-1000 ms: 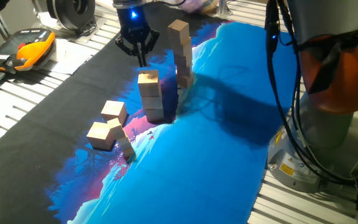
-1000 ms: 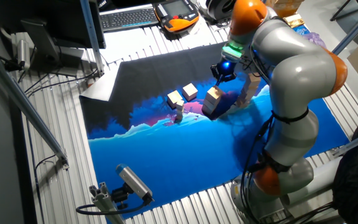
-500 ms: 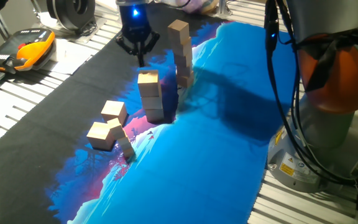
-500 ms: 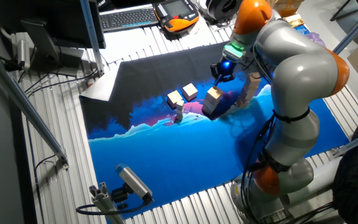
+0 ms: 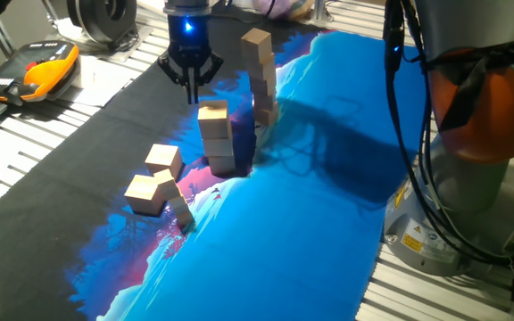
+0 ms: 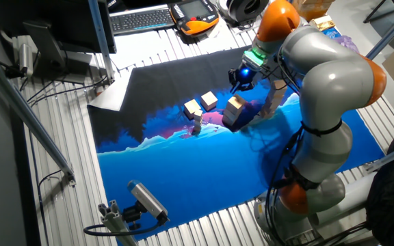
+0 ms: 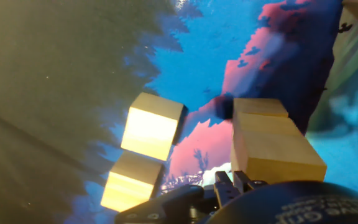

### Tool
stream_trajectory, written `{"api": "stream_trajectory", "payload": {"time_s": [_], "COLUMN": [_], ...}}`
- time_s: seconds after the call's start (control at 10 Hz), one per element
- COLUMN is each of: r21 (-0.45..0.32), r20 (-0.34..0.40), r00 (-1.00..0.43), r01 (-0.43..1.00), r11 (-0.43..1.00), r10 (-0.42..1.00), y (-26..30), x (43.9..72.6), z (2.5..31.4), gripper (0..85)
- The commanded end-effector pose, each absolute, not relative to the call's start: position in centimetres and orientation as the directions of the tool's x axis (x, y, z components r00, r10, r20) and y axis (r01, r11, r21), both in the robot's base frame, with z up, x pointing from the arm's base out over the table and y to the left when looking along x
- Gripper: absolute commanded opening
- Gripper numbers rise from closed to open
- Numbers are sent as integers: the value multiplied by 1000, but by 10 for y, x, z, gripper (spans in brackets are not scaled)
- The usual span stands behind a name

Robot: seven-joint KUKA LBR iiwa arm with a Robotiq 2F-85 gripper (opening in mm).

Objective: Stack the blocks in a vertical line of five

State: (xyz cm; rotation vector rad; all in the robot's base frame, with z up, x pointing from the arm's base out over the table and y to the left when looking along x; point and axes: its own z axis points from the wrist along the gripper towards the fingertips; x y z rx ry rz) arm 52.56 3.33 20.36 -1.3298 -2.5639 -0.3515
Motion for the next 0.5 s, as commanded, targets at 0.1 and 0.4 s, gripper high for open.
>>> {"api": "stream_trajectory", "payload": {"time_s": [0.1, 0.4], "r21": [128, 131], "r20": [318, 306], "r00": [-599, -625], "r01": [795, 775], "r11": [592, 619], "r10": [735, 718], "y": [23, 19], "x": [521, 518], "z": [208, 211], "gripper": [0, 0]}}
